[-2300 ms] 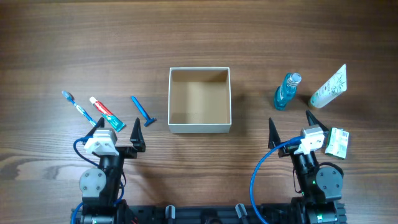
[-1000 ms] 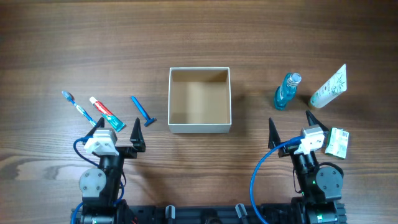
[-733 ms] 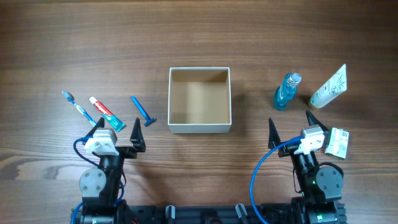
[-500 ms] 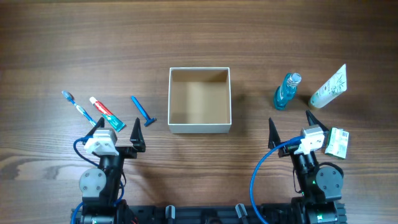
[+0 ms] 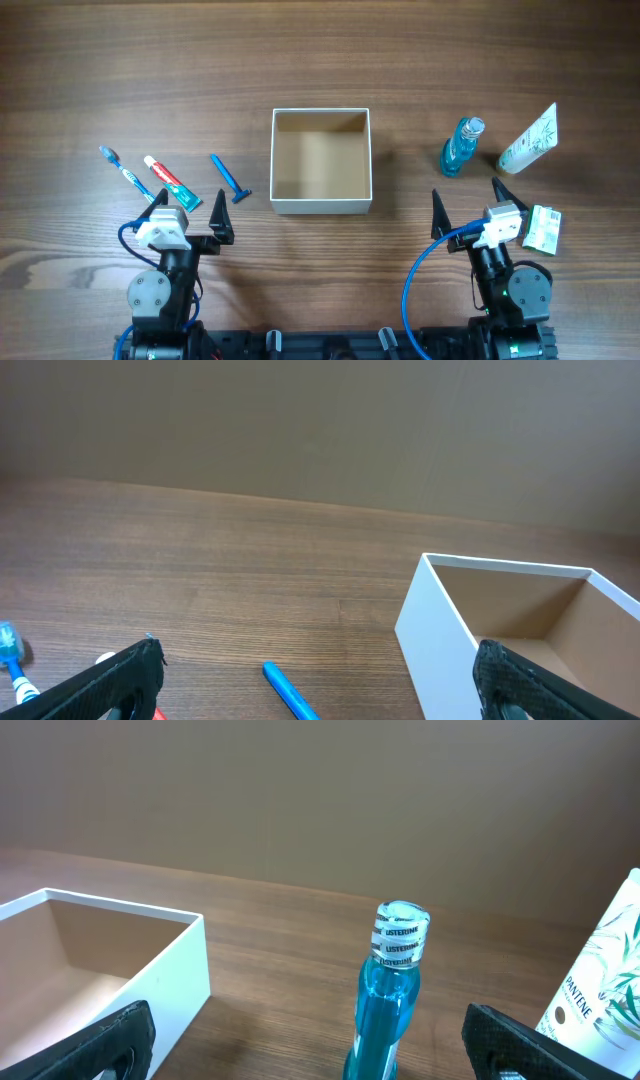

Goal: Pack container

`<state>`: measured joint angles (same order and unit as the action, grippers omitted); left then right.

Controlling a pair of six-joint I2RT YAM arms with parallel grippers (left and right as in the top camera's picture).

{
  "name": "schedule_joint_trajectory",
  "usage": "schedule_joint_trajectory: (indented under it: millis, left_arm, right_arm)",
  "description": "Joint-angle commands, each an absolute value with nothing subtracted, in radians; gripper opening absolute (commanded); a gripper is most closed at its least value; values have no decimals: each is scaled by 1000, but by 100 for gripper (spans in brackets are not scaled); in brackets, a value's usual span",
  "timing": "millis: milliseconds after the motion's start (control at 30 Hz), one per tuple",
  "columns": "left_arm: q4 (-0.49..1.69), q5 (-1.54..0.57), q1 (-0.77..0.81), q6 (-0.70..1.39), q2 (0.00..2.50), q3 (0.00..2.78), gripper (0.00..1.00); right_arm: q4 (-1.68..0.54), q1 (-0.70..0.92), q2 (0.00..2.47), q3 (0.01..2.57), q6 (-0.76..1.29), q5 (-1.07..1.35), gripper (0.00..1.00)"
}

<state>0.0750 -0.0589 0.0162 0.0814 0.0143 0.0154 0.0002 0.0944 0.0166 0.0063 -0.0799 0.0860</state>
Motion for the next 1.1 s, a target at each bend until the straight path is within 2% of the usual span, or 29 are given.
schedule_joint_trajectory:
  millis: [0, 167, 500, 767, 1067]
  left_arm:
    - [72, -78, 9, 91, 4, 6, 100]
    - [73, -48, 9, 76, 4, 6, 100]
    - [72, -48, 9, 121, 24, 47, 100]
    - [239, -47, 9, 203, 313, 399, 100]
    - [648, -29, 9, 202, 807, 869, 100]
  right_arm:
    - [6, 90, 17, 5, -72, 88, 100]
    - [4, 90, 17, 5, -69, 81, 100]
    - [-56, 90, 34, 55, 109, 75, 100]
    - [-307, 90, 233, 407, 135, 42, 100]
    - [-669, 90, 792, 954, 130, 41, 100]
